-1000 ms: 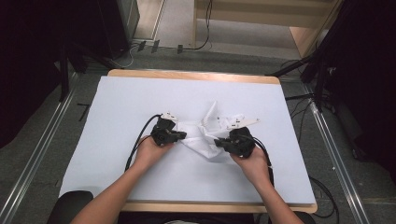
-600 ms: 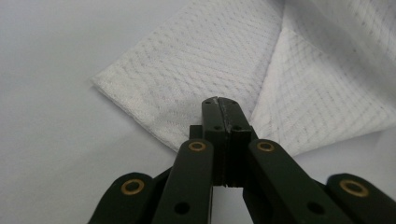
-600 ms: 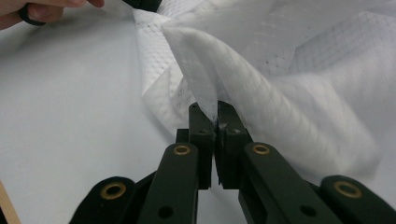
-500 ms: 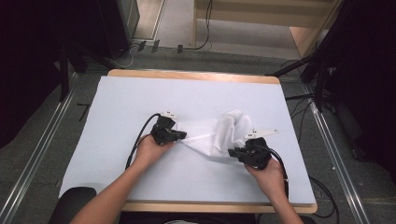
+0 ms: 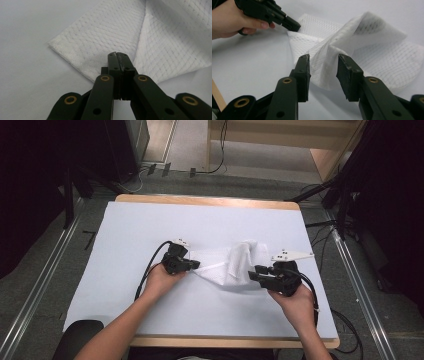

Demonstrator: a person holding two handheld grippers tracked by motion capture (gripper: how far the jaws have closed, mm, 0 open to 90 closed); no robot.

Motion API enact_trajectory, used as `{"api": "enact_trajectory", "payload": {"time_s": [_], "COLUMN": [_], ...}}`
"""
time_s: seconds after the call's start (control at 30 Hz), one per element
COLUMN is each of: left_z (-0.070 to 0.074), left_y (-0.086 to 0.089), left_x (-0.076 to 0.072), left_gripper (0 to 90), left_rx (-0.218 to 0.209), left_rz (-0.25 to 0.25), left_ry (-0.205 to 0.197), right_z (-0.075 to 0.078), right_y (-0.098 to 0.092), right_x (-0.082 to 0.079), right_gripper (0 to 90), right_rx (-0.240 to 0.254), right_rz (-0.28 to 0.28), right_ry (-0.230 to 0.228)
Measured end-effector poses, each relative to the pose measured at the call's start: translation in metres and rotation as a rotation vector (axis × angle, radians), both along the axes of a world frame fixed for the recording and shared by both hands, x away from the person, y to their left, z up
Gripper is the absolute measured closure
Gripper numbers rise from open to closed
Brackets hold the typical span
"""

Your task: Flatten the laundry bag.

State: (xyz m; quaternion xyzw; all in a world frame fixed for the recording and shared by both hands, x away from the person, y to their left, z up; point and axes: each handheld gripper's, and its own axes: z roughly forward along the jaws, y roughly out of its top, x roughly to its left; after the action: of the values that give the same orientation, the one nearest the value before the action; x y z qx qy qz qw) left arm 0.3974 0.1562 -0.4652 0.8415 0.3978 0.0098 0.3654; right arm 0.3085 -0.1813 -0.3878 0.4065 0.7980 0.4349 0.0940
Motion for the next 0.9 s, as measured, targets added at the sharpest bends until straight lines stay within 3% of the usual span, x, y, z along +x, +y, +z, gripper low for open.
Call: {"api": "enact_trajectory", "payload": {"time_s": [0.17,0.23,0.27,0.3,0.33,0.5,0.63,0.9], "left_z": [0.000,0.000,0.000,0.000,0.000,0.000,0.000,0.000], "left_y": [-0.001,-0.001,-0.001,-0.001,-0.001,-0.001,0.000,0.000], "left_x": [-0.001,-0.001,-0.001,-0.001,-0.002,-0.003,-0.003,-0.003], "left_gripper": [89.5,89.4,88.9,88.6,88.4,87.5,87.3,87.0], "left_rx": [0.005,0.004,0.004,0.004,0.002,0.005,0.004,0.003], "left_rz": [-0.006,-0.005,-0.004,-0.004,0.000,-0.008,-0.009,-0.012], "left_ry": [-0.008,-0.007,-0.010,-0.010,-0.013,-0.019,-0.021,-0.019], "right_z": [0.013,0.013,0.012,0.012,0.014,0.015,0.004,-0.023], "right_y": [-0.005,-0.005,0.000,0.000,0.005,0.016,0.026,0.015], "right_x": [0.000,0.005,0.013,0.013,0.022,0.041,0.057,0.056], "right_gripper": [67.9,73.5,84.6,84.6,90.0,90.0,90.0,90.0], "right_rx": [0.009,-0.001,-0.027,-0.027,-0.038,-0.028,-0.052,-0.066], "right_rz": [-0.015,-0.016,-0.014,-0.014,-0.005,0.012,0.025,0.017], "right_ry": [-0.023,-0.023,-0.019,-0.019,0.000,0.007,0.025,0.087]}}
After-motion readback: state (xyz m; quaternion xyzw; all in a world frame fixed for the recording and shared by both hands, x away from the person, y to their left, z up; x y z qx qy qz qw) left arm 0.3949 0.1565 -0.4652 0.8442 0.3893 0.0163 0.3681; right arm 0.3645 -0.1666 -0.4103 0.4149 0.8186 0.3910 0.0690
